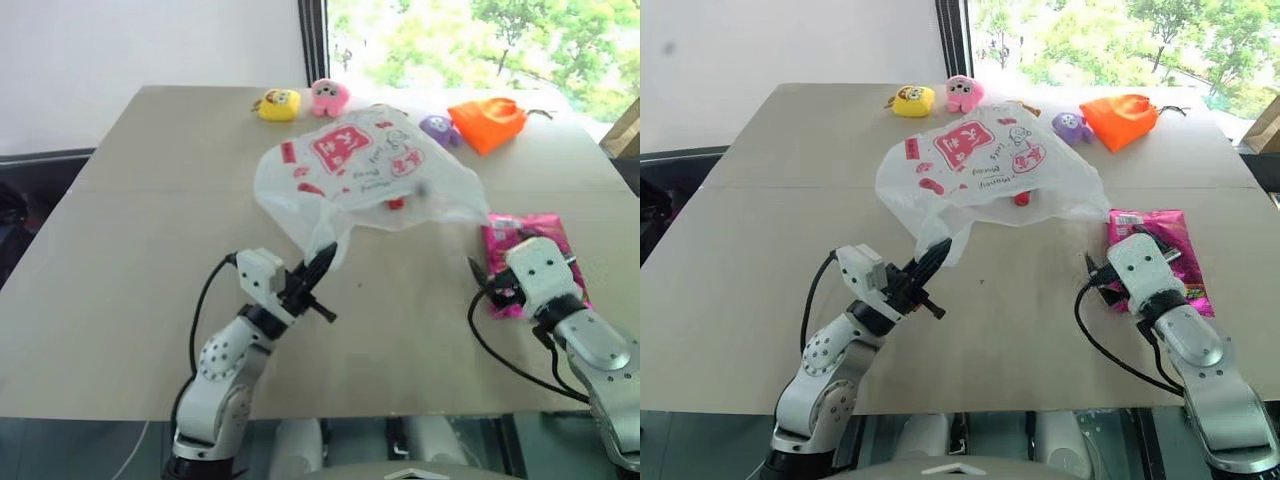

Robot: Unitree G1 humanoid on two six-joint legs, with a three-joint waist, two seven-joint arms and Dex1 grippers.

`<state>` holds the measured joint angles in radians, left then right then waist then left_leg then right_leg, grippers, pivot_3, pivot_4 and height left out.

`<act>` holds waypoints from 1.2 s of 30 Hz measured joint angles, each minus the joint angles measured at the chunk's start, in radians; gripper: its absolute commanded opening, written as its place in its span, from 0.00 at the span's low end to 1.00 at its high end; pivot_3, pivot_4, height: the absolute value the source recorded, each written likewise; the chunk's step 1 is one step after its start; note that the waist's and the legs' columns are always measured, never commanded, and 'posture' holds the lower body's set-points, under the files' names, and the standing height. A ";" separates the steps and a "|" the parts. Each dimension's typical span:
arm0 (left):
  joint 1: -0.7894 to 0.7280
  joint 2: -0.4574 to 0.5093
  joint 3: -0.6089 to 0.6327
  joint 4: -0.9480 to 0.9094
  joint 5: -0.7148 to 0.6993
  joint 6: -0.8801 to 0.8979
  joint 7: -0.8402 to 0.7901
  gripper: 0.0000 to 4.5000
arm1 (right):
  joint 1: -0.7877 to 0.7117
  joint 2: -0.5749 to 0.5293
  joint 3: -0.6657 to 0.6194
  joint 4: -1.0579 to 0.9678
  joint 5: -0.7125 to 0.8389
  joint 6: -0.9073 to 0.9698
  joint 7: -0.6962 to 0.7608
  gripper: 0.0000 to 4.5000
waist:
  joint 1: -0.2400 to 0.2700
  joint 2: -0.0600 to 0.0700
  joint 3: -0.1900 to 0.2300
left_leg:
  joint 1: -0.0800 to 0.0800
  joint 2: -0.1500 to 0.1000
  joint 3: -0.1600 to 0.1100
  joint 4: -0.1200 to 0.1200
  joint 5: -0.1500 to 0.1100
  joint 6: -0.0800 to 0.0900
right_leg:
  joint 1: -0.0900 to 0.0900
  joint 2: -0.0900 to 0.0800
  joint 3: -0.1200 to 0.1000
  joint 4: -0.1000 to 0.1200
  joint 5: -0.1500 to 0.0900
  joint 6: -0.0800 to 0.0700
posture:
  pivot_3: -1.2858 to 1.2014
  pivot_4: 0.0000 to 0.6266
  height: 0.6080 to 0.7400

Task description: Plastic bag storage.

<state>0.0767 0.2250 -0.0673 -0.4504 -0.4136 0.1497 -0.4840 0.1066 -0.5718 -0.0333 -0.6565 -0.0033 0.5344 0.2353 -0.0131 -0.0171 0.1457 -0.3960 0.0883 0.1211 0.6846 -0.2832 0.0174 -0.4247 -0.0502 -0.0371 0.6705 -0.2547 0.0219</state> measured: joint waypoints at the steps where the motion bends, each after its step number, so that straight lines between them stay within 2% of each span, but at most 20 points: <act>1: 0.000 0.000 0.000 0.000 0.001 0.000 0.002 0.00 | -0.010 0.009 0.019 0.036 -0.029 0.007 -0.013 0.99 | 0.000 0.000 0.000 | 0.001 0.000 0.000 0.000 0.000 0.000 | 0.001 0.000 0.000 0.000 0.000 0.000 | 0.52 0.24 1.00; 5: -0.001 0.000 -0.002 0.000 0.002 0.002 0.007 0.00 | -0.070 0.040 0.076 0.183 -0.094 0.009 -0.037 0.99 | 0.000 0.000 0.000 | 0.001 0.000 0.000 0.000 -0.002 0.004 | 0.001 0.000 0.000 0.000 0.000 0.000 | 0.52 0.24 1.00; 9: 0.025 0.022 0.000 0.000 0.004 0.001 0.002 0.00 | -0.197 0.108 0.106 0.346 -0.151 0.005 -0.096 0.99 | -0.001 0.000 0.000 | 0.001 0.000 0.000 0.000 -0.002 0.004 | 0.001 0.000 0.000 -0.001 0.000 0.000 | 0.52 0.24 1.00; 18: 0.048 0.025 0.024 -0.004 0.017 -0.004 0.013 0.00 | -0.238 0.114 0.110 0.431 -0.270 0.034 -0.175 0.99 | 0.019 -0.003 -0.003 | 0.001 0.000 0.001 0.000 -0.002 0.004 | 0.008 -0.001 -0.006 -0.007 0.000 0.000 | 0.52 0.24 1.00; 24: 0.066 0.019 0.017 -0.012 0.023 -0.007 0.022 0.00 | -0.235 0.167 0.041 0.400 -0.268 0.133 -0.202 0.99 | 0.031 -0.004 -0.004 | 0.001 0.000 -0.002 0.000 -0.003 0.004 | 0.010 -0.001 -0.009 -0.008 0.000 0.000 | 0.52 0.24 1.00; 33: 0.040 0.010 0.001 -0.008 0.032 -0.016 0.007 0.00 | -0.283 0.332 -0.141 0.347 -0.198 0.339 -0.247 0.99 | 0.030 -0.003 -0.006 | 0.000 0.000 -0.004 0.000 -0.003 0.004 | 0.010 -0.001 -0.011 -0.008 0.000 0.000 | 0.52 0.24 1.00; 34: 0.037 0.010 -0.001 -0.007 0.033 -0.016 0.007 0.00 | -0.287 0.340 -0.149 0.346 -0.195 0.353 -0.250 0.90 | 0.030 -0.003 -0.006 | 0.000 0.000 -0.005 0.000 -0.003 0.004 | 0.010 -0.001 -0.011 -0.008 0.000 0.000 | 0.52 0.24 1.00; 36: 0.031 0.010 -0.001 -0.007 0.034 -0.017 0.005 0.00 | -0.300 0.357 -0.166 0.347 -0.180 0.372 -0.256 0.81 | 0.030 -0.002 -0.006 | 0.000 0.000 -0.005 0.000 -0.003 0.004 | 0.010 -0.002 -0.011 -0.008 0.000 -0.001 | 0.52 0.24 1.00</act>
<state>0.1081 0.2347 -0.0685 -0.4571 -0.3800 0.1326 -0.4788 -0.1936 -0.2148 -0.1997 -0.3095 -0.1832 0.9069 -0.0210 0.0168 -0.0195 0.1392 -0.3961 0.0879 0.1163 0.6848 -0.2859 0.0219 -0.4148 -0.0517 -0.0483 0.6622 -0.2546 0.0214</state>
